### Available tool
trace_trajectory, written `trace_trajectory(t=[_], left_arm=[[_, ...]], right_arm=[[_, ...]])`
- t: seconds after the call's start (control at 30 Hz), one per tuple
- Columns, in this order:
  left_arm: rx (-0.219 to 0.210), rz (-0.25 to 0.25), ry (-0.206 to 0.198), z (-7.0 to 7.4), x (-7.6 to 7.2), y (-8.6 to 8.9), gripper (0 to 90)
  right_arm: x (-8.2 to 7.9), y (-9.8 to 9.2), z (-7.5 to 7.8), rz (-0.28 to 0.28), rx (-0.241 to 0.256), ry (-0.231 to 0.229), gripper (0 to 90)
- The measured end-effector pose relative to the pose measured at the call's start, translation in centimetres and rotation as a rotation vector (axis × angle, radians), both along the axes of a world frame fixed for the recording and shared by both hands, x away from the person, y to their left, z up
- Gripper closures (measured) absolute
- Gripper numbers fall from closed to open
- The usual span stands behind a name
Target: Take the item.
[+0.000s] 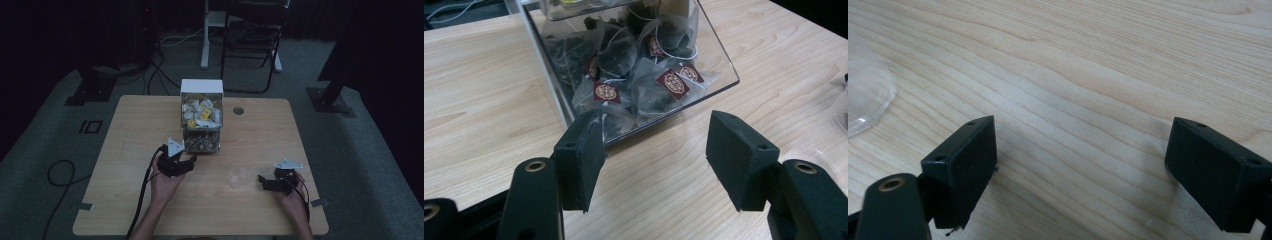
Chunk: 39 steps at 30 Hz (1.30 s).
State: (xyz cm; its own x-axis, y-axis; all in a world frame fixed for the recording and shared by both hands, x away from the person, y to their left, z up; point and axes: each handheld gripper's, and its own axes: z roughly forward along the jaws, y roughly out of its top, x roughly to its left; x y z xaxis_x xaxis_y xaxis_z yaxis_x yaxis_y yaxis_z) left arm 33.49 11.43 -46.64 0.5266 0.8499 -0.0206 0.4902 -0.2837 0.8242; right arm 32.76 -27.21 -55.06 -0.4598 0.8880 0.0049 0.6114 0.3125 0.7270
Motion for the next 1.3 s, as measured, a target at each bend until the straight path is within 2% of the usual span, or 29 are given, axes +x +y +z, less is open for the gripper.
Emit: trace_trajectory(t=[0.6,0.97,1.17,1.3], left_arm=[[0.061,-0.038,-0.016,-0.8,1.6,-2.3,39.1],[0.075,-0.037,0.009,-1.9,2.7,-2.9,40.1],[0.086,-0.044,0.014,-2.0,3.1,-3.2,40.6],[0.086,-0.050,0.031,-2.1,3.3,-3.4,42.6]], right_arm=[[0.0,0.0,0.0,0.000,0.000,0.000,13.0],[0.0,0.0,0.0,0.000,0.000,0.000,13.0],[0.0,0.0,0.0,0.000,0.000,0.000,13.0],[0.0,0.0,0.0,0.000,0.000,0.000,13.1]])
